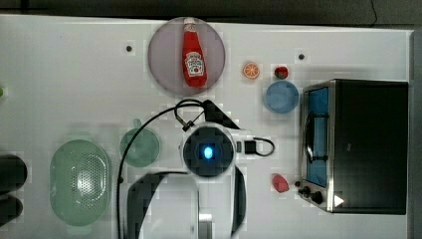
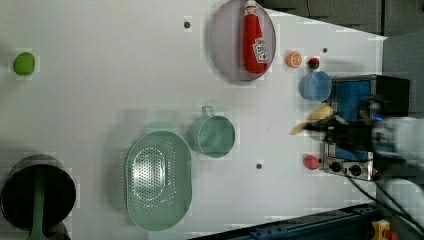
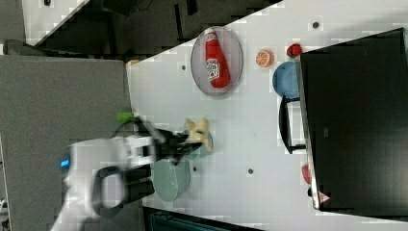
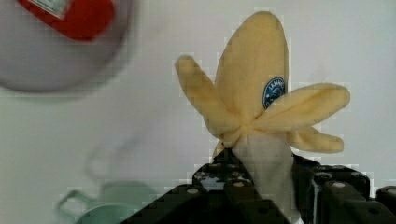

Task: Pick banana from table and place on oven.

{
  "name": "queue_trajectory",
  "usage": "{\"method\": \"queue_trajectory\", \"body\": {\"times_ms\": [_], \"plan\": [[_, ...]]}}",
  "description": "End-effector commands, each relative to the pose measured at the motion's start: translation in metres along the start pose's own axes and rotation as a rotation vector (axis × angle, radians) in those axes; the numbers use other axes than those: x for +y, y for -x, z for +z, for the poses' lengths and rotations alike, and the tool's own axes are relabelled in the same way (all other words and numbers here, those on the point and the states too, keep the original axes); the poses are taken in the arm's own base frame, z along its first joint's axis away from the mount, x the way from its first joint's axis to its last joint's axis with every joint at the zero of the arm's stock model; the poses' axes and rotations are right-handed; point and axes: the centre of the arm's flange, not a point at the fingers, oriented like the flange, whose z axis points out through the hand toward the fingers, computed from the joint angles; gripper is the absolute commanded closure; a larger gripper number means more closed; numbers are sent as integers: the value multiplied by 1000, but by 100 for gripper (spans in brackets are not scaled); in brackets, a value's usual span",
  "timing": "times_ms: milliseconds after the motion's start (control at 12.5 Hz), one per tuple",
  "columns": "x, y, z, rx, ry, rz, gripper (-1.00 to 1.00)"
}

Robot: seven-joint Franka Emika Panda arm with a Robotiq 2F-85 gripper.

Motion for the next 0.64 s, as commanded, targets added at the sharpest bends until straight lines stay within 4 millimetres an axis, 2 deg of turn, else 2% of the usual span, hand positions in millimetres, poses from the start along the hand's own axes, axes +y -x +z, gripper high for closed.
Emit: {"method": "queue_trajectory", "body": {"times_ms": [80, 240, 320, 480, 640], "plan": [[7, -10, -106, 70, -48, 13, 50], [24, -5, -161, 61, -44, 33, 50], [32, -1, -180, 44, -30, 39, 50], [48, -7, -197, 18, -17, 71, 50], [74, -34, -197, 8, -36, 106, 50]]}}
